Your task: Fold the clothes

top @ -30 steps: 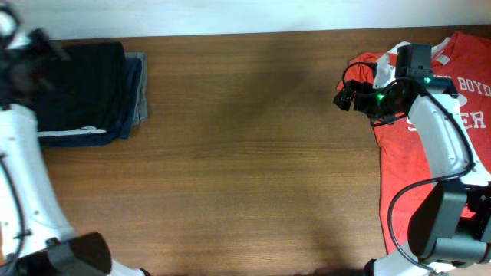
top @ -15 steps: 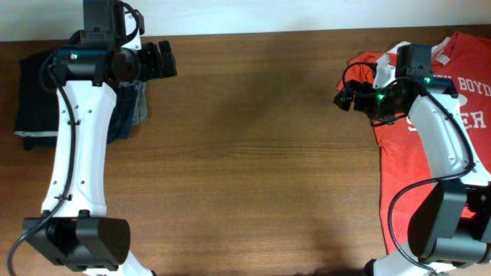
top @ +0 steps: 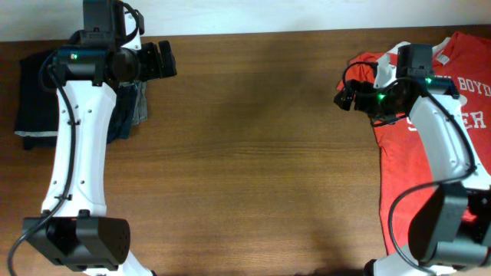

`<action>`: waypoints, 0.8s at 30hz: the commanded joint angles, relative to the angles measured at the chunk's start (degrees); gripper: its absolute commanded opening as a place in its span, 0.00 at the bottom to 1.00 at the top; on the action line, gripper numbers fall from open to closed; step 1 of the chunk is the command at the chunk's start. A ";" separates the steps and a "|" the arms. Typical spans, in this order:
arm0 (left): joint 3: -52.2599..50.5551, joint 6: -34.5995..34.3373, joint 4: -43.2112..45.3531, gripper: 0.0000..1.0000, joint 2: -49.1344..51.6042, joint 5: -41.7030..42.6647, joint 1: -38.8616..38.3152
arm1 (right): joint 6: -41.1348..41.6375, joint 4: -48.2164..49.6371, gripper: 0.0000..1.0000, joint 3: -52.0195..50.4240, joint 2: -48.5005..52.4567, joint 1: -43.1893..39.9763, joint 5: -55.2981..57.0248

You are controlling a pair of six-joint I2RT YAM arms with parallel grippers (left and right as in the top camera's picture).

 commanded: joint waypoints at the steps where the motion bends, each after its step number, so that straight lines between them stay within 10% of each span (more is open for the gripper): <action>1: -0.07 0.94 -0.09 0.99 0.26 -0.61 -0.02 | -0.20 0.17 0.98 0.20 -11.41 -0.09 0.50; 18: -0.07 0.94 -0.09 1.00 0.26 -0.61 -0.02 | -0.20 -12.41 0.98 -0.26 -72.37 16.98 3.41; 24: -0.07 0.94 -0.09 0.99 0.26 -0.61 -0.02 | -0.22 -9.86 0.98 -15.93 -88.28 14.27 5.73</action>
